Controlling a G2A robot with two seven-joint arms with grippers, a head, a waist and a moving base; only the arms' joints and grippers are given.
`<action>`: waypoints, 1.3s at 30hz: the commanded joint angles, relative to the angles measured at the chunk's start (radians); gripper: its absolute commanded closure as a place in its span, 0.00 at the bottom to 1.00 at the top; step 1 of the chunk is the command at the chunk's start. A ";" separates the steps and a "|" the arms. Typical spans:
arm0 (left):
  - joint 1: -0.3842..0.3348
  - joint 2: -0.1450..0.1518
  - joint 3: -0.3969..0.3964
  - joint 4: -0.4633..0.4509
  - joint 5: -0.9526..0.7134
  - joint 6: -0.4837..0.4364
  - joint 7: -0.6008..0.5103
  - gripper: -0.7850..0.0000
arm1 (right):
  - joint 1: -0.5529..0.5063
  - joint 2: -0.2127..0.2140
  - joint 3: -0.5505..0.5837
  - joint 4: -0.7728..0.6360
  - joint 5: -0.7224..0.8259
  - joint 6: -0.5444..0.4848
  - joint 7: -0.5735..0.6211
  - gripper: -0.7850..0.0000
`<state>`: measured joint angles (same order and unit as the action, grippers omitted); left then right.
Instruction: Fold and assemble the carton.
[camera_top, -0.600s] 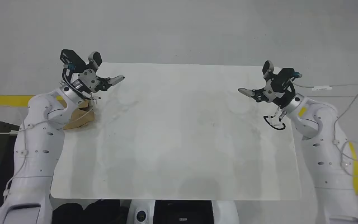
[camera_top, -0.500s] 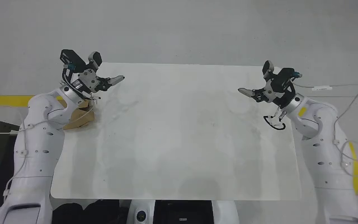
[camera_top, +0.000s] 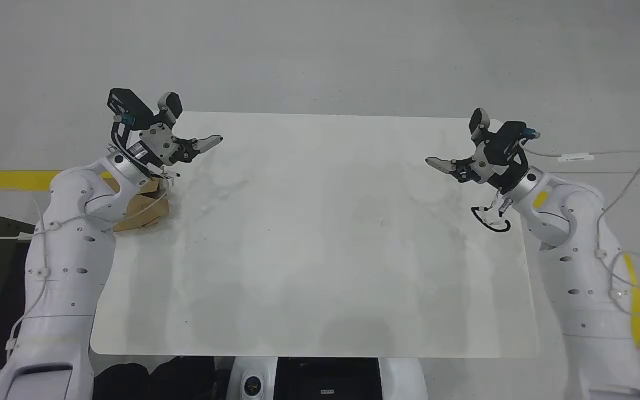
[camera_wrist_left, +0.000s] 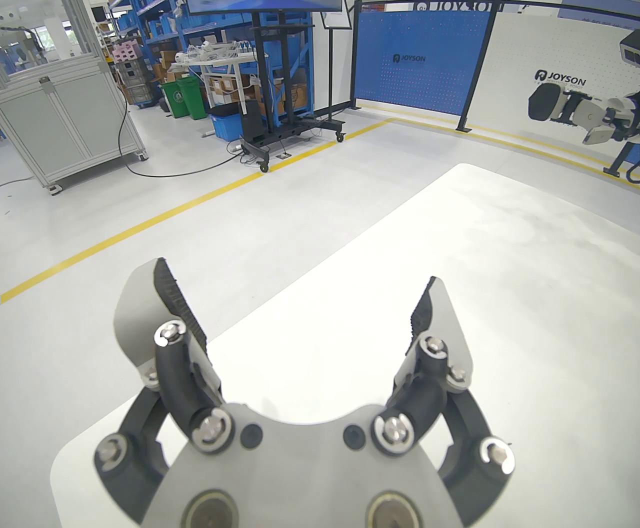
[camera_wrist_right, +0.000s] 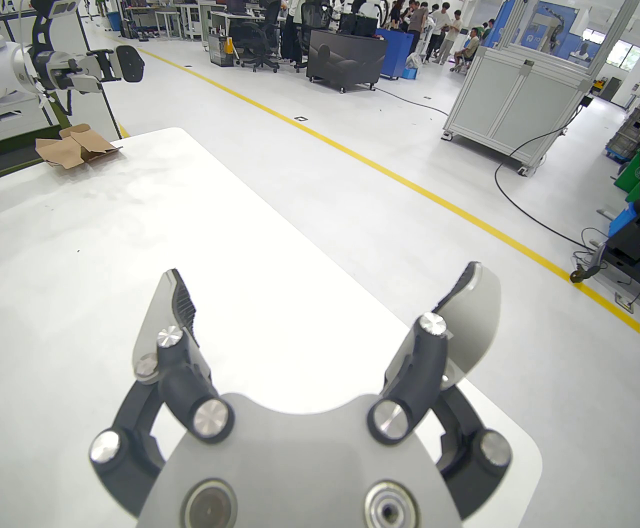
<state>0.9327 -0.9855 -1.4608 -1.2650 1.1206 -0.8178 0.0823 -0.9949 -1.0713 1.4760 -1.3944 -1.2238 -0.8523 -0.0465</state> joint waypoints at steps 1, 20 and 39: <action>0.004 0.000 -0.003 -0.003 -0.006 0.019 -0.003 0.00 | 0.000 0.000 0.000 0.000 0.000 0.000 0.000 0.00; -0.187 0.027 -0.093 0.260 -1.063 0.230 -0.997 0.00 | 0.000 0.000 0.000 0.000 0.000 0.000 0.000 0.00; -0.153 0.088 -0.298 0.516 -1.458 0.288 -1.152 0.00 | 0.000 0.000 0.000 0.000 0.000 0.000 0.000 0.00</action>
<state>0.7753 -0.9024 -1.7439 -0.7636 -0.3309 -0.5378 -1.0767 -0.9949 -1.0713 1.4760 -1.3944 -1.2238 -0.8523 -0.0465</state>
